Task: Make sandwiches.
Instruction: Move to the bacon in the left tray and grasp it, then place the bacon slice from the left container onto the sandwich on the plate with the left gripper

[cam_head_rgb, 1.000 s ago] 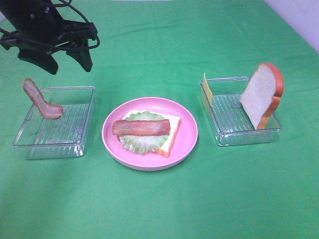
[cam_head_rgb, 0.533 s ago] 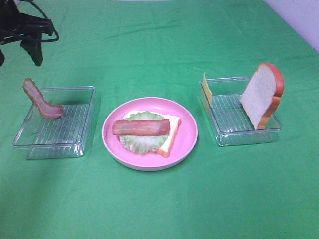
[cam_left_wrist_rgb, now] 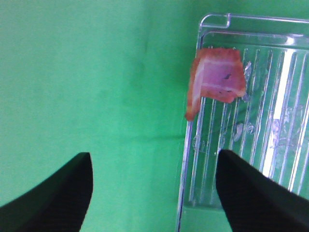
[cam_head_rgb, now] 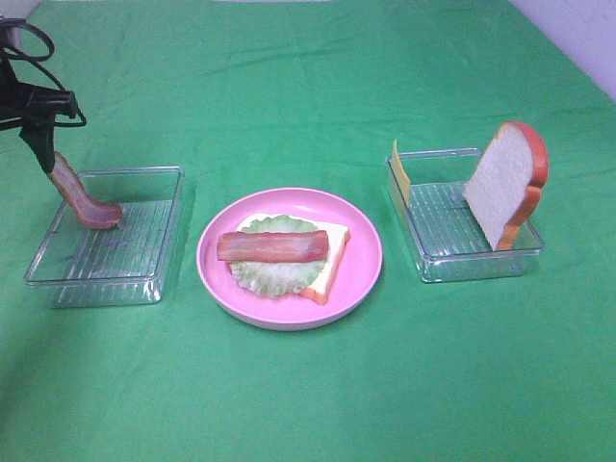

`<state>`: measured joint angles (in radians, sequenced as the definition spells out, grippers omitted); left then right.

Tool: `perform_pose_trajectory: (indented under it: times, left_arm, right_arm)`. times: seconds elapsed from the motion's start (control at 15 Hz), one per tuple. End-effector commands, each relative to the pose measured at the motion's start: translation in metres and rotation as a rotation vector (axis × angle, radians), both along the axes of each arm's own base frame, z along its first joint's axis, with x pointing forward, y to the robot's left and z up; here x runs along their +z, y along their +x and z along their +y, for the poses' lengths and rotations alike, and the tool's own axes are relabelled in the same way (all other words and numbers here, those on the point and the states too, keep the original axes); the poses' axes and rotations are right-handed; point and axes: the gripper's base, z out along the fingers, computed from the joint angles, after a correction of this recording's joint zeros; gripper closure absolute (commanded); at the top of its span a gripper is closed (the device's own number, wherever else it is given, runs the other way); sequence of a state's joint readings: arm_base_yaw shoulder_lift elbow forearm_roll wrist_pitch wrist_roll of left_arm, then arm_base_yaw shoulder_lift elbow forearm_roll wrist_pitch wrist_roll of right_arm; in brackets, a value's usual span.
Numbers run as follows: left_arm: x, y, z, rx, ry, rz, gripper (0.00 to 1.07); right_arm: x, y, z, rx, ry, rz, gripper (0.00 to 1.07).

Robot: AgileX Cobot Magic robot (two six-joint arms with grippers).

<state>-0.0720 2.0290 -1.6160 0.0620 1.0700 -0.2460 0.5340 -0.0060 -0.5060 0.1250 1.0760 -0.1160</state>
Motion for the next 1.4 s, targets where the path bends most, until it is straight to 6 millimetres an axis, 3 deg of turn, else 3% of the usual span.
perform_pose_trajectory:
  times: [0.07, 0.33, 0.67, 0.8, 0.93, 1.27, 1.4]
  left_arm:
    - [-0.024, 0.012, -0.005, -0.003, -0.03, -0.022, 0.39]
    - [-0.037, 0.02, -0.007, 0.002, -0.05, -0.064, 0.57]
    - [-0.039, 0.022, -0.009, 0.011, -0.071, -0.076, 0.97]
    - [-0.039, 0.022, -0.009, 0.014, -0.077, -0.071, 1.07]
    - [-0.034, 0.02, -0.011, 0.016, -0.103, -0.074, 1.07]
    - [0.024, 0.011, -0.048, -0.067, -0.397, -0.22, 1.07]
    - [0.031, 0.009, -0.063, -0.089, -0.477, -0.232, 1.07]
  right_arm:
    - [0.0, -0.001, -0.001, 0.001, 0.007, -0.024, 0.4]
    - [0.0, -0.001, -0.001, 0.001, 0.007, -0.024, 0.4]
    - [0.0, -0.001, -0.001, 0.001, 0.007, -0.024, 0.4]
    - [0.0, -0.001, -0.001, 0.001, 0.007, -0.024, 0.4]
    - [0.0, -0.001, -0.001, 0.001, 0.007, -0.024, 0.4]
    - [0.0, -0.001, -0.001, 0.001, 0.007, -0.024, 0.4]
    - [0.0, -0.001, -0.001, 0.001, 0.007, -0.024, 0.4]
